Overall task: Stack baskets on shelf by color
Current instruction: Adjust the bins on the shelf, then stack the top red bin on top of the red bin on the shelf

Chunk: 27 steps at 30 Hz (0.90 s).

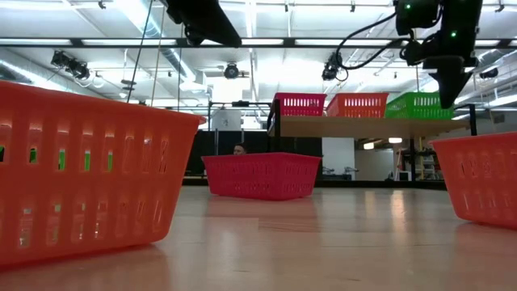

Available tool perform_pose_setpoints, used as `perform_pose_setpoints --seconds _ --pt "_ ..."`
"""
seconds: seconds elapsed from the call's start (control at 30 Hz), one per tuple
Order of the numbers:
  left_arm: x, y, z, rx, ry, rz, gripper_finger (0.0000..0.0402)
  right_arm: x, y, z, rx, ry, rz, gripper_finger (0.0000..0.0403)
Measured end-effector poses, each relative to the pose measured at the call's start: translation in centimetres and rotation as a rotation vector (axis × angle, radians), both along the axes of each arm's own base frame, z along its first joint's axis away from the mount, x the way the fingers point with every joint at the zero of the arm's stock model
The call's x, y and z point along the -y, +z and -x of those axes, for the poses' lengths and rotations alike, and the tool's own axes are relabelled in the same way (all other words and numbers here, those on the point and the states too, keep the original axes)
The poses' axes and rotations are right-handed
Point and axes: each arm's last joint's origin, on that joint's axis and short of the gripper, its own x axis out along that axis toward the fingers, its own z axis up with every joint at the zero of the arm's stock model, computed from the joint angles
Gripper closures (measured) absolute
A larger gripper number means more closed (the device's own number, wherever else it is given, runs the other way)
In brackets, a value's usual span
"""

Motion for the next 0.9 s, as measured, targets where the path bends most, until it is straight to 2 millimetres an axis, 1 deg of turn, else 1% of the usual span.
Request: perform_pose_setpoints --seconds 0.07,0.17,0.27,0.33,0.43,0.5,0.63,0.77,0.9 --pt "0.0 0.0 0.0 0.001 0.006 0.008 0.0386 -0.2 -0.1 0.0 0.035 -0.007 -0.058 0.0312" --pt "0.2 -0.4 -0.2 -0.009 0.03 0.042 0.0388 -0.9 -0.1 -0.3 0.147 -0.008 -0.203 0.0311" --pt "0.7 -1.5 -0.8 -0.048 0.038 0.058 0.0386 -1.8 0.0 -0.8 0.238 0.059 -0.325 0.0311" --pt "1.1 -2.6 -1.2 -0.091 0.039 0.059 0.0385 -2.4 0.1 -1.1 0.268 0.122 -0.359 0.031" --pt "1.6 -4.2 -2.0 -0.144 0.029 0.048 0.0382 -3.0 0.4 -1.6 0.308 0.21 -0.35 0.031" --pt "1.8 -5.0 -2.3 -0.168 0.027 0.042 0.0381 -3.3 0.4 -2.3 0.368 0.268 -0.316 0.031" --pt "2.1 -5.7 -2.6 -0.182 0.041 0.059 0.0383 -3.8 0.0 -4.1 0.489 0.393 -0.254 0.031" --pt "2.2 -5.8 -2.6 -0.181 0.055 0.078 0.0379 -4.7 -1.3 -5.9 0.584 0.5 -0.222 0.031" --pt "1.9 -5.4 -3.1 -0.118 0.117 0.123 0.0371 -5.7 -3.5 -7.3 0.666 0.589 -0.199 0.031"
